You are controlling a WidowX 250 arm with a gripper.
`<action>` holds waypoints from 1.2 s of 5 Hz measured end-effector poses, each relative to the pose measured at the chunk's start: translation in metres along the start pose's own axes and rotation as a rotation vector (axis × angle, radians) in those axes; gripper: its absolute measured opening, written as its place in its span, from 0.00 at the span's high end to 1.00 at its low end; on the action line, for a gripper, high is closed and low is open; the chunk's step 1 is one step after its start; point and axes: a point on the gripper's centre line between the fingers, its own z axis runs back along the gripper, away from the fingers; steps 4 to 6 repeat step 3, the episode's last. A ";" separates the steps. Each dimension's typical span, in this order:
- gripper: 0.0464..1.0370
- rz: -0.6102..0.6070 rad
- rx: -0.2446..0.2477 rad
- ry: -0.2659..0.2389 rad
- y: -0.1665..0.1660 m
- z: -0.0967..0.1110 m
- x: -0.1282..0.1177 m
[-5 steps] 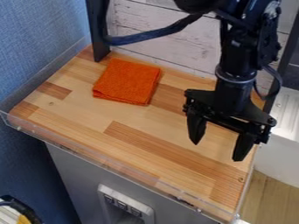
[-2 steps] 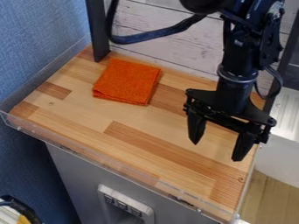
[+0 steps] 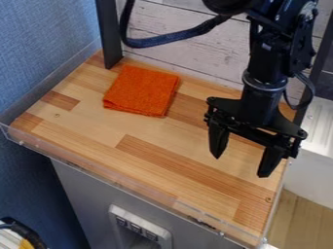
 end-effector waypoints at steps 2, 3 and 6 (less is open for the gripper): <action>0.04 -0.001 -0.001 -0.024 0.000 -0.001 0.003; 0.04 -0.007 -0.007 -0.040 -0.001 -0.001 0.006; 0.04 -0.007 -0.007 -0.040 -0.001 -0.001 0.006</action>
